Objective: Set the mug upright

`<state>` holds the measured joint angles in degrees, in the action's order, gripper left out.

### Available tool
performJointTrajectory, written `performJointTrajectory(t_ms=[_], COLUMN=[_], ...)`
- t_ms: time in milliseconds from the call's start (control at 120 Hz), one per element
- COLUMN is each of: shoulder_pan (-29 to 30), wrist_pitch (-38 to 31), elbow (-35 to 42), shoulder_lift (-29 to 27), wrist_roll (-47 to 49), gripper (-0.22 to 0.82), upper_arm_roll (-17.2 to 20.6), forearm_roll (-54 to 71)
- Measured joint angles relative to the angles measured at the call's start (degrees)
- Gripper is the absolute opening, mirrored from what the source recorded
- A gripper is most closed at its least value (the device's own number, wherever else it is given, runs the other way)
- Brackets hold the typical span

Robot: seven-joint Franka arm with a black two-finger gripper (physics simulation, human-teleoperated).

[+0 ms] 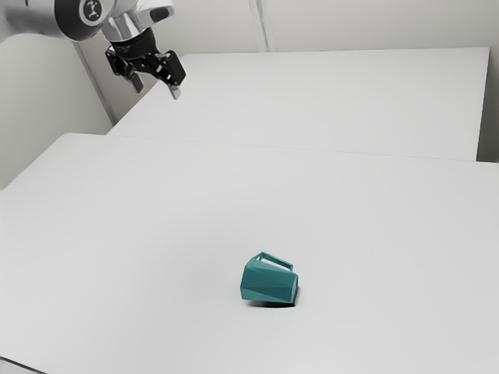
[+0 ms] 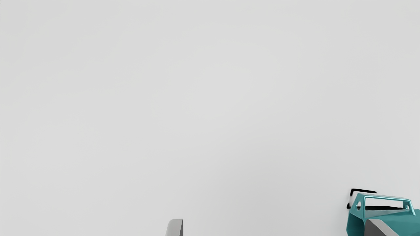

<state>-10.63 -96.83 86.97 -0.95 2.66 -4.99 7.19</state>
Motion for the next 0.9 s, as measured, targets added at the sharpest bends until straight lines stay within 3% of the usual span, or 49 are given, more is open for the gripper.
performJointTrajectory(t_ms=[358, 575, 900], shoulder_pan=[-1.33, -4.15, -0.79], wrist_pitch=[-0.01, -0.33, -6.59], elbow=[3.52, 12.0, 26.2], shoulder_lift=[-0.28, 0.1, 1.89], wrist_roll=[-0.29, -0.23, 0.7], gripper=[0.6, 0.6, 0.6], upper_arm_roll=[-1.34, -5.86, -6.43], forearm_roll=[-1.41, -17.64, -32.93])
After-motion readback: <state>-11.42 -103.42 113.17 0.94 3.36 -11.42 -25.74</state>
